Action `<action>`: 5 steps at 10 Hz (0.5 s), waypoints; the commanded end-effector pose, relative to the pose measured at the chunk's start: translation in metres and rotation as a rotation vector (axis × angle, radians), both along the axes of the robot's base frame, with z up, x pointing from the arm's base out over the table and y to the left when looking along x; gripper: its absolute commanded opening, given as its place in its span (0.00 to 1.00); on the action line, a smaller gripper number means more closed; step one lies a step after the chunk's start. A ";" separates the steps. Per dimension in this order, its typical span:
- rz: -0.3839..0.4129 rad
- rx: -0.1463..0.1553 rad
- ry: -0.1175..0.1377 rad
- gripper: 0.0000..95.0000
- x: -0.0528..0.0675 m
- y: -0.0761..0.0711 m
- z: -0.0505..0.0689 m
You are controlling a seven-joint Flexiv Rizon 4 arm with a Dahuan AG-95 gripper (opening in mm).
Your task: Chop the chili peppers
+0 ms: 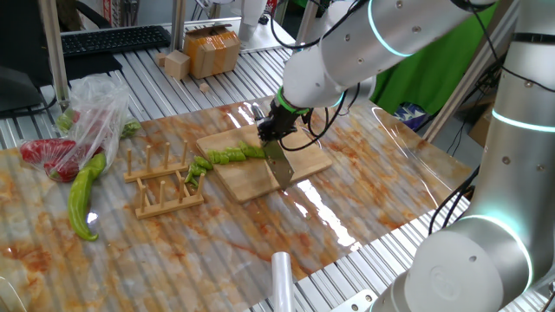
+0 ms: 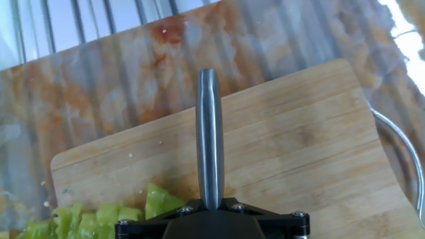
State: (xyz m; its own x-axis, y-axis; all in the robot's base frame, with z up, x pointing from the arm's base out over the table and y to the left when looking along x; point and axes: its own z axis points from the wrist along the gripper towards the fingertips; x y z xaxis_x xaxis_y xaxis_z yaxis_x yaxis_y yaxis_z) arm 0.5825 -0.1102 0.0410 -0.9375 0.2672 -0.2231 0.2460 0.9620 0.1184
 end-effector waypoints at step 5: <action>0.044 -0.018 0.029 0.00 -0.002 0.001 0.014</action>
